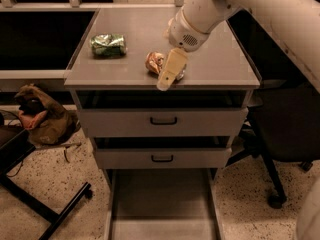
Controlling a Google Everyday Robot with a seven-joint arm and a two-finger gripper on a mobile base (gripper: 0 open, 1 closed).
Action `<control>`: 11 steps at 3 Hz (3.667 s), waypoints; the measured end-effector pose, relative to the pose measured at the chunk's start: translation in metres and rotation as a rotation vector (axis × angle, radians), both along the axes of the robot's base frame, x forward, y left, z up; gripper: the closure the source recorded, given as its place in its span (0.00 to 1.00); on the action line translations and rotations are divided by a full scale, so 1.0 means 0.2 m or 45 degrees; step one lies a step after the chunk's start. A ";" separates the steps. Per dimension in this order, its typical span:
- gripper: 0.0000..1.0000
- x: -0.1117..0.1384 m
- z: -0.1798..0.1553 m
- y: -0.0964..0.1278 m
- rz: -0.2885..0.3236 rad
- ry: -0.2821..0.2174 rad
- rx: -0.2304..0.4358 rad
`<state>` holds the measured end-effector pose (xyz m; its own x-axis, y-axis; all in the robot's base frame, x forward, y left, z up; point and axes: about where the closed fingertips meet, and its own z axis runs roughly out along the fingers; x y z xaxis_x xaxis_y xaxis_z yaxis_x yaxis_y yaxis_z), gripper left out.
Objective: Place orange can into bottom drawer
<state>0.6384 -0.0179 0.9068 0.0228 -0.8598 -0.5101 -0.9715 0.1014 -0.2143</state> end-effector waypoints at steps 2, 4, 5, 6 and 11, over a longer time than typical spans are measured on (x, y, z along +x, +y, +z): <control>0.00 0.24 -0.07 0.04 -0.083 -0.089 0.023; 0.00 0.30 -0.08 0.01 -0.145 -0.111 0.039; 0.00 0.31 -0.10 0.00 -0.171 -0.096 0.021; 0.00 0.34 -0.15 -0.04 -0.200 -0.073 0.017; 0.86 0.36 -0.25 -0.07 -0.219 -0.015 -0.011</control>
Offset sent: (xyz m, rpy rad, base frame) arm 0.0784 -0.0016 -0.0093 0.0381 -0.1286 -0.1456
